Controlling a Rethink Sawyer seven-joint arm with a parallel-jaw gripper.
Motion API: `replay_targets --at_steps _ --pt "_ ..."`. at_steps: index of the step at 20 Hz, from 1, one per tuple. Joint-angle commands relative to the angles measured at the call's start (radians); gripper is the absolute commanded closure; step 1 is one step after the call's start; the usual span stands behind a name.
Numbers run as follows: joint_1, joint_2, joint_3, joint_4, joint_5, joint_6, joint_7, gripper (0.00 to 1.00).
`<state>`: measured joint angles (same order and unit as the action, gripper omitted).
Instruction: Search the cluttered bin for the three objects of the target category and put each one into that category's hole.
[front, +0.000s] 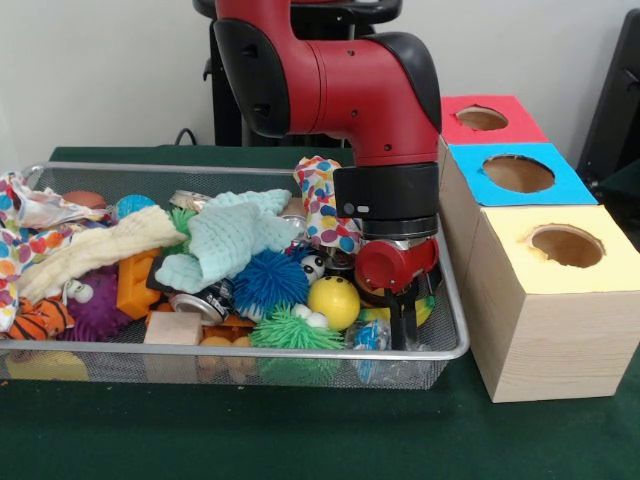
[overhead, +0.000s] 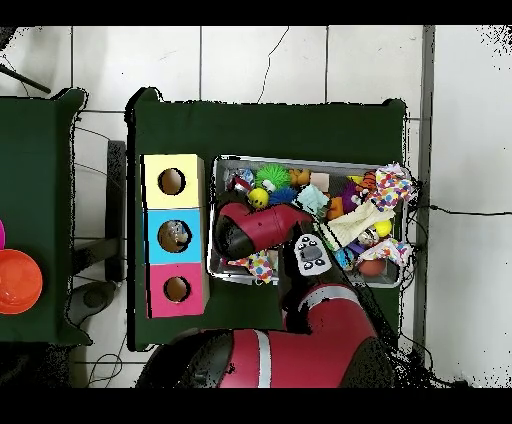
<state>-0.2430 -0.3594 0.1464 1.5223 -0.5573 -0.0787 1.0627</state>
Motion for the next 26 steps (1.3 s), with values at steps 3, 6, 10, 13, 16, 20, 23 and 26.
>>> replay_targets --at_steps 3,6,10,13,16,20,23,26 --pt "-0.013 0.041 0.046 0.027 0.006 0.123 0.134 1.0" --pt "-0.024 0.041 0.058 0.037 0.01 0.119 0.142 1.0" --pt "-0.011 0.037 0.045 0.035 0.019 0.129 0.146 1.0" --pt "0.021 0.024 0.019 0.048 0.042 0.116 0.18 1.0" --pt "0.04 0.033 0.003 0.068 0.058 0.064 0.219 1.0" --pt "0.035 0.02 0.008 0.078 0.061 0.07 0.209 1.0" --pt "0.035 -0.019 0.011 0.112 0.076 0.098 0.212 1.0" --pt "0.049 -0.068 0.005 0.151 0.096 0.12 0.223 1.0"
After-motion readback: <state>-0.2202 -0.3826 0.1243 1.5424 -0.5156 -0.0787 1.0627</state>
